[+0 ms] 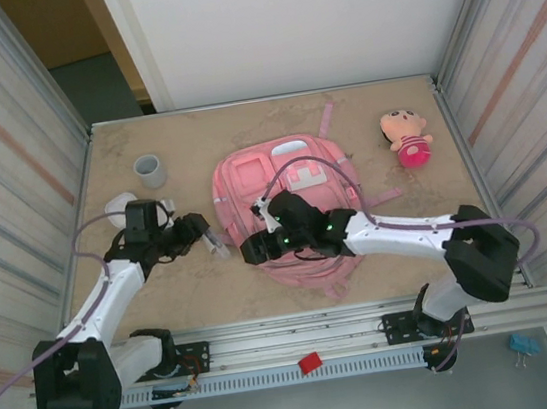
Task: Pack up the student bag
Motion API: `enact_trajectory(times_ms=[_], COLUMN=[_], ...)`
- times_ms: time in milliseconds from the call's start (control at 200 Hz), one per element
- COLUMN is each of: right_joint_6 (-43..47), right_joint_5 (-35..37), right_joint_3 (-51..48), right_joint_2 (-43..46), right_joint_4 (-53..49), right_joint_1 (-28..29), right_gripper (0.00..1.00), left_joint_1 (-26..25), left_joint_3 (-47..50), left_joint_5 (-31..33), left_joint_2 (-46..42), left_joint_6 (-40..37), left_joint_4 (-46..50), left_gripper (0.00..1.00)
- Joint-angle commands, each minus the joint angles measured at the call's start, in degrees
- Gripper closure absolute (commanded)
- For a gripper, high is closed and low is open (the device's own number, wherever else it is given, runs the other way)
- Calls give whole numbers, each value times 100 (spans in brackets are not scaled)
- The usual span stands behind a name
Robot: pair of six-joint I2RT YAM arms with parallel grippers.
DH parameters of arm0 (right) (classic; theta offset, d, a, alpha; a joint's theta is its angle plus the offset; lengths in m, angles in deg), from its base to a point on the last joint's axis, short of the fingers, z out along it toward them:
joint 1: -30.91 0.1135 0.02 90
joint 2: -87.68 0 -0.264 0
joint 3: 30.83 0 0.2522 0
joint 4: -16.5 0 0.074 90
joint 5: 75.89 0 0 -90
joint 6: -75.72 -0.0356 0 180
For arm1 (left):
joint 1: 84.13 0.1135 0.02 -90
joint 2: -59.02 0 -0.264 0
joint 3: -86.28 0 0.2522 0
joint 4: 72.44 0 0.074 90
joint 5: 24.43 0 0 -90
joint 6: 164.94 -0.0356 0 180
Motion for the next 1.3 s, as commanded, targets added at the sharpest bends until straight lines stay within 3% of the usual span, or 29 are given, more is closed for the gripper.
enact_trajectory(times_ms=[0, 190, 426, 576, 777, 977, 1047, 1152, 1293], right_joint_6=[62, 131, 179, 184, 192, 193, 167, 123, -2], right_joint_5=[294, 4, -108, -174, -214, -122, -36, 58, 52], right_joint_3=[329, 663, 981, 1129, 1236, 1163, 1028, 730, 265], right_joint_2=[-319, -869, -1215, -1388, -1469, -1286, -1133, -793, -216], right_joint_4=[170, 291, 239, 275, 328, 346, 386, 525, 610], right_joint_1=[62, 71, 99, 115, 124, 124, 120, 108, -50], right_gripper=[40, 41, 52, 53, 70, 83, 86, 88, 88], left_joint_1=[-10, -40, -83, -124, -168, -177, -179, -179, -266], left_joint_3=[180, 507, 690, 683, 673, 690, 693, 535, 142], left_joint_5=[-482, -768, -916, -1038, -1079, -1000, -935, -782, -418], left_joint_2=[-316, -387, -401, -343, -362, -387, -433, -515, -647], left_joint_6=[787, 1158, 1385, 1508, 1572, 1425, 1384, 1142, 501], left_joint_4=[-568, -897, -1269, -1453, -1500, -1324, -1250, -980, -441], left_gripper=[63, 63, 62, 62, 61, 50, 44, 25, 16])
